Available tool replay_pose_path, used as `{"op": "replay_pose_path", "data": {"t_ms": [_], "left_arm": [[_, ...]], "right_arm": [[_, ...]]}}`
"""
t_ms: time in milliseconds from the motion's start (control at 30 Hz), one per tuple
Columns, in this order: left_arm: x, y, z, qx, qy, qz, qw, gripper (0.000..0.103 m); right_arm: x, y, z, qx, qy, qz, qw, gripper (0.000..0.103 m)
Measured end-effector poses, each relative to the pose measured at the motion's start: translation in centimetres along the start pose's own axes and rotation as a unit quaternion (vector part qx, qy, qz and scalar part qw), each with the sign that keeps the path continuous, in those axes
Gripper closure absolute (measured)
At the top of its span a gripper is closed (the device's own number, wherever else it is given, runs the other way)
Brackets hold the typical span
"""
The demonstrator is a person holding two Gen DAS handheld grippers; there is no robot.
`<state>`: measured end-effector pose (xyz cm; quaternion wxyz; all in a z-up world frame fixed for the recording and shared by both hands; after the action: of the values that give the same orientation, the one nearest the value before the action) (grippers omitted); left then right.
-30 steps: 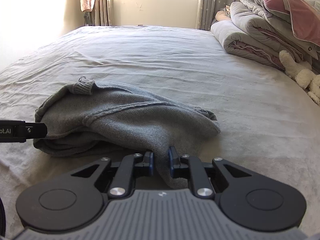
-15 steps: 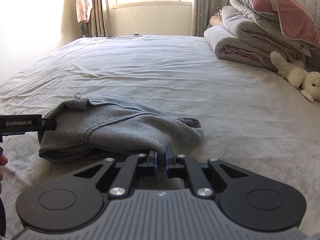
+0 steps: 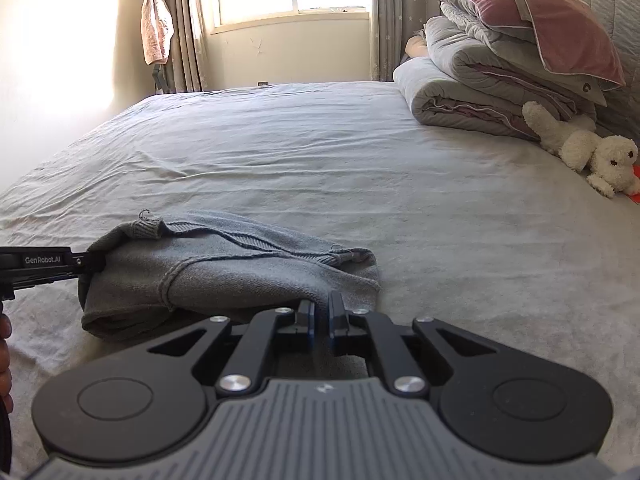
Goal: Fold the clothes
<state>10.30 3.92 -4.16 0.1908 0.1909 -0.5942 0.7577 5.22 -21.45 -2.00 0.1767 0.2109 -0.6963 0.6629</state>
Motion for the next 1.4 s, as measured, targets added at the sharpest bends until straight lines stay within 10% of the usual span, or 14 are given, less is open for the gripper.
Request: {"op": "replay_pose_path", "data": {"t_ms": [733,1233,1400], "left_arm": [[6.0,-5.3,-5.7,0.05,-0.065,0.117,0.9897,0.098],[2.3,-3.1,-7.7,0.073,-0.062,0.051,0.9941,0.095],[0.9,-1.5,-7.7,0.105,-0.033,-0.012,0.9939,0.061]], "right_arm": [[0.8,-2.8,5.5,-0.076,0.046,0.037,0.995,0.098],[-2.8,-0.9,5.7,-0.09,0.037,-0.028,0.995,0.095],[-2.3,-0.7,5.2,-0.09,0.028,-0.045,0.995,0.069]]}}
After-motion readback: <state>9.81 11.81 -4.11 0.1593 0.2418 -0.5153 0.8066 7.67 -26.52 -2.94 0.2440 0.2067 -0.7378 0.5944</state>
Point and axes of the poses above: each gripper's, at about its wrist camera, not at the fingertips, and x roughly against the way its jaws point, z to its right, y to its underside, the point moved 6 cm from there along -x, roughly the way its jaws point, and after that the axes turned 3 degrees about z, right-handed, at the moved point
